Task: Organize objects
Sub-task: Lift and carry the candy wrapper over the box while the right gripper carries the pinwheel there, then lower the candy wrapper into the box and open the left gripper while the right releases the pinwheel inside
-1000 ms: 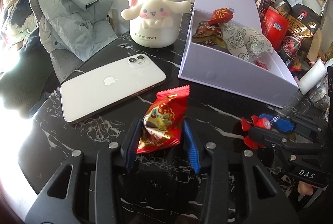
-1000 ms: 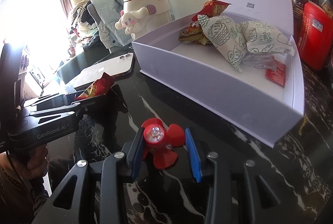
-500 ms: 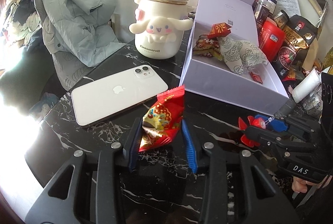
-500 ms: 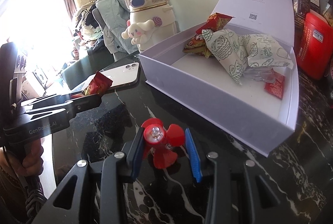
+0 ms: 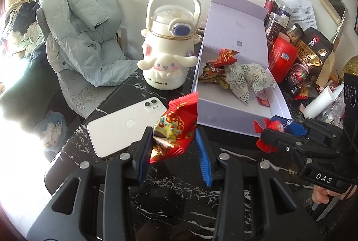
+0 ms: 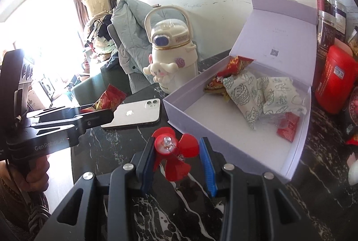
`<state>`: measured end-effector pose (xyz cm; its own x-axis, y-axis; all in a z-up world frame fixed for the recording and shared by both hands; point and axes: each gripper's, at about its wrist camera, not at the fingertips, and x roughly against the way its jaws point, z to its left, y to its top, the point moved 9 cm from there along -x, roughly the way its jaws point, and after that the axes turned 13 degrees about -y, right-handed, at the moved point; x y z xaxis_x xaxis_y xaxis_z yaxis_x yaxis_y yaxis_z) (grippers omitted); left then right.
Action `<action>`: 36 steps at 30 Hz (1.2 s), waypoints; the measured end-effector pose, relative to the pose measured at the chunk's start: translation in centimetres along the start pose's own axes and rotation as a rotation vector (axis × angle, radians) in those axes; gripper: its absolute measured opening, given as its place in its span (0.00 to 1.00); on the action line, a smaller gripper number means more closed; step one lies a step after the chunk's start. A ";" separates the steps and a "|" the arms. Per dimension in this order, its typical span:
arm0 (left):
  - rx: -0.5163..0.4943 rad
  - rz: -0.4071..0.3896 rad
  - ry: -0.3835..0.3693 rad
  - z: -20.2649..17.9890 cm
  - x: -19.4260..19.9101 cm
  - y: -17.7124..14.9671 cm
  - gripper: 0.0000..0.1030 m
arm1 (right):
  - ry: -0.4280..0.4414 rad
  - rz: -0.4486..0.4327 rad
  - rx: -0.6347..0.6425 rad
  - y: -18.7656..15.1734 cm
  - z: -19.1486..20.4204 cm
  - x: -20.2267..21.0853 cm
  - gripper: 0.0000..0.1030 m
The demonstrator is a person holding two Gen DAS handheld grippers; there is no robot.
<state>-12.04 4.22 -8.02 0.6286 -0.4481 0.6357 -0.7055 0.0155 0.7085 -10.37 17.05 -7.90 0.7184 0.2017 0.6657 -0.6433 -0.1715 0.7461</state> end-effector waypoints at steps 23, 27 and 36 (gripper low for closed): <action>-0.137 -0.031 -0.044 -6.7 -1.4 6.6 0.35 | -0.038 -0.061 -0.062 4.2 -6.4 2.7 0.38; -0.164 -0.003 -0.081 -8.4 -3.3 7.0 0.35 | -0.063 -0.043 -0.084 4.0 -8.4 2.4 0.38; -0.193 0.053 -0.129 -10.5 -7.7 6.9 0.35 | -0.096 0.010 -0.109 3.1 -11.0 0.3 0.38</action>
<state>-18.27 17.17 -4.83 0.5367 -0.5527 0.6376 -0.6527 0.2069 0.7288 -15.08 27.22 -5.42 0.7305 0.1069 0.6745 -0.6717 -0.0660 0.7379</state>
